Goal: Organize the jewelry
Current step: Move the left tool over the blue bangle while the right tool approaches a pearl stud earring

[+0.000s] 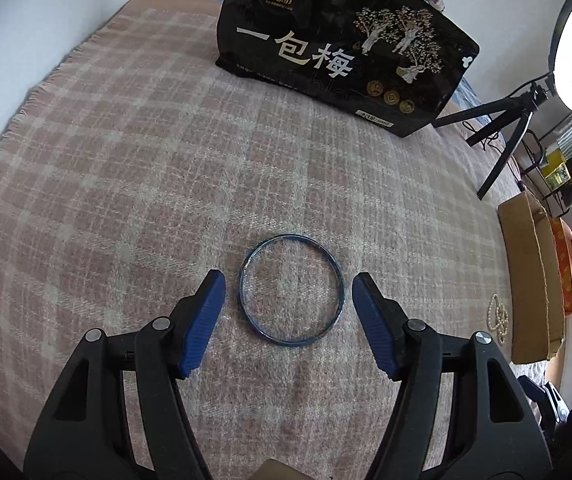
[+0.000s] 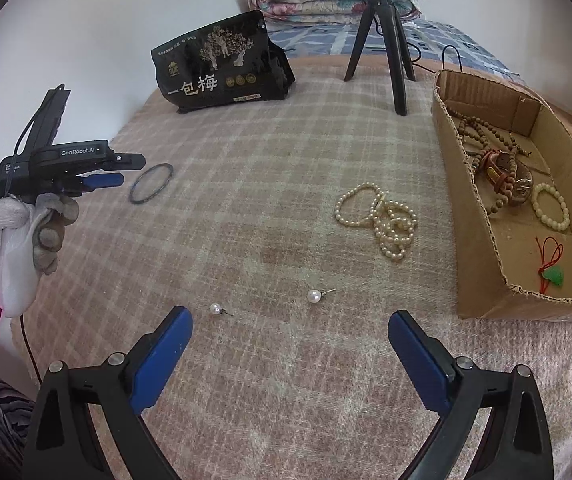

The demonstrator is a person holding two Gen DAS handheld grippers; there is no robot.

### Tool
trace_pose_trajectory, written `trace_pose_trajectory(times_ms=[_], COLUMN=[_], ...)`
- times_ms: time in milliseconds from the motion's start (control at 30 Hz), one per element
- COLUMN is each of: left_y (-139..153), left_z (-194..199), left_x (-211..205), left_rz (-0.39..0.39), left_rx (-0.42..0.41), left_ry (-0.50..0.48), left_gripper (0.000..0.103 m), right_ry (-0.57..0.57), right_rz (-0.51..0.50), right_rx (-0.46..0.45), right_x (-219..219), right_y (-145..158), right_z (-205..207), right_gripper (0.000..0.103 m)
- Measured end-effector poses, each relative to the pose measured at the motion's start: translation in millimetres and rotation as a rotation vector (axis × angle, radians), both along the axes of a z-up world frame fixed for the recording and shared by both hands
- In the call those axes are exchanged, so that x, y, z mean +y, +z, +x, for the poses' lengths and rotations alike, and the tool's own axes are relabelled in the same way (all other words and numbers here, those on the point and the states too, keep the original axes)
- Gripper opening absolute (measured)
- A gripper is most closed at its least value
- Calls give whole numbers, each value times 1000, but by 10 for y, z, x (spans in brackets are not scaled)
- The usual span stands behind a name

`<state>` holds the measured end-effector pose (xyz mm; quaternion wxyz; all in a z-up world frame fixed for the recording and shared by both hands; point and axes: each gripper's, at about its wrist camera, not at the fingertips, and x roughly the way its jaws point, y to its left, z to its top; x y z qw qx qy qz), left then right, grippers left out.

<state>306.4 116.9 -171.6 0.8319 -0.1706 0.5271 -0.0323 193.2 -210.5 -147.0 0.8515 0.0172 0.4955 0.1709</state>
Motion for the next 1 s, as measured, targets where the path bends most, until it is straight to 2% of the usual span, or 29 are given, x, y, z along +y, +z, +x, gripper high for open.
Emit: trace_pose_trajectory(times_ms=[167,267,433,600,1000], left_y=[-74,-101,-110,-137,-229], left_z=[75,96,114,118,108], left_x=[3,-29,-143,-307,-543], left_rz=[-26,-17,12,81,259], left_rx=[25,38,34,28,9], left_ry=[3,4,-5,-35,-114], left_gripper=[68,68,77,81,82], right_ry=[-11,-12,3,4,28], right_rz=[10,15,7,0,-32], right_rx=[6,16,22,26,29], right_x=[-2,16,68,86,154], right_y=[-16,-47,-81,-111,-183], right_z=[53,76,81,84,81], right_gripper=[100,99,99,97,91])
